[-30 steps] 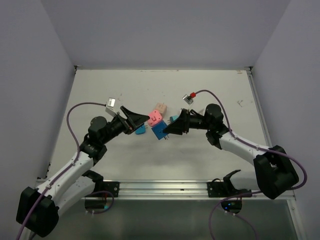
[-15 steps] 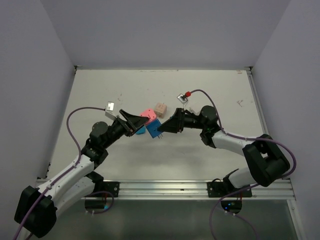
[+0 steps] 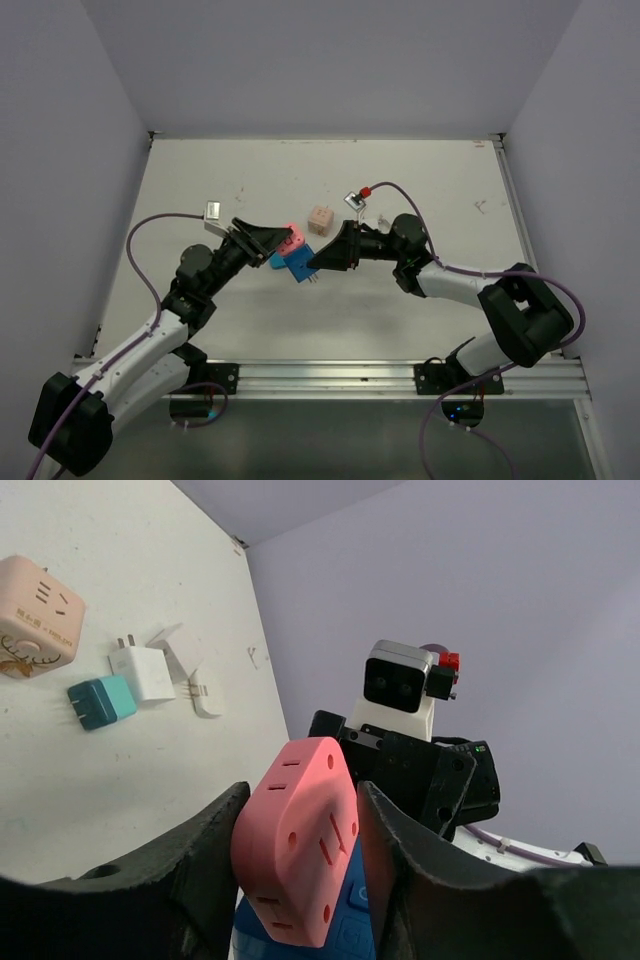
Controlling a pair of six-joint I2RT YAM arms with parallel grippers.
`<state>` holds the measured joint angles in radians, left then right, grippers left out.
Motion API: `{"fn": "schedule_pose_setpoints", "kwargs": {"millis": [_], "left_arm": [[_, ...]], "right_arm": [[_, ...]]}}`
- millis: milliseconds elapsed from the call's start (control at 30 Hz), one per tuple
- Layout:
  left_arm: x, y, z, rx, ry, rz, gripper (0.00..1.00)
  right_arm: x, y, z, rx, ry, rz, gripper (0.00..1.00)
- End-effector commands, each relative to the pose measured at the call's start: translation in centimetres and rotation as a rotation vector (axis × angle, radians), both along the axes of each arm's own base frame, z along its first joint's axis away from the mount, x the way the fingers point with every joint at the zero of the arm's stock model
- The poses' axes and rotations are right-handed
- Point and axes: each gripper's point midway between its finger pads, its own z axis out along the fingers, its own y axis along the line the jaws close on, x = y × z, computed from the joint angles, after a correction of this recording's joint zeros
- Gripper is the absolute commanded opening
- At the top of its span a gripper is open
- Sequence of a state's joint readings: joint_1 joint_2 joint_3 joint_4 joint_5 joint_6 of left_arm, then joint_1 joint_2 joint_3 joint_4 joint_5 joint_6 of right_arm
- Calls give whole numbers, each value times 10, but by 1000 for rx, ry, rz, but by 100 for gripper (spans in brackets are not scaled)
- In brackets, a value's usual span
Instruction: Pull the plug off the socket
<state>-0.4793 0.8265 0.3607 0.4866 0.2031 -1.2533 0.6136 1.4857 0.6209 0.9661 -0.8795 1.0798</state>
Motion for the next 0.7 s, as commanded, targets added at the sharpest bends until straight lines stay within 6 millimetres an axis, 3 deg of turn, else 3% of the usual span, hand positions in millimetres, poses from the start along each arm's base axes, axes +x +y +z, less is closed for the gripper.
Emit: {"fn": "schedule_pose_setpoints", "kwargs": {"millis": [0,67,267,667], "left_arm": [[0,6,27,-41,-98,36,49],[-1,9,26,-43,-102,51,38],[0,13,24,-37,-107,70,22],[-4,9,35,-23,-227,46,3]], "right_arm": [[7,4,27,69,-105,-20,0],[7,5,25,66,-99,-17,0],[6,4,21,57,-93,-12,0],[-3,1,-8,-26,-57,21,0]]}}
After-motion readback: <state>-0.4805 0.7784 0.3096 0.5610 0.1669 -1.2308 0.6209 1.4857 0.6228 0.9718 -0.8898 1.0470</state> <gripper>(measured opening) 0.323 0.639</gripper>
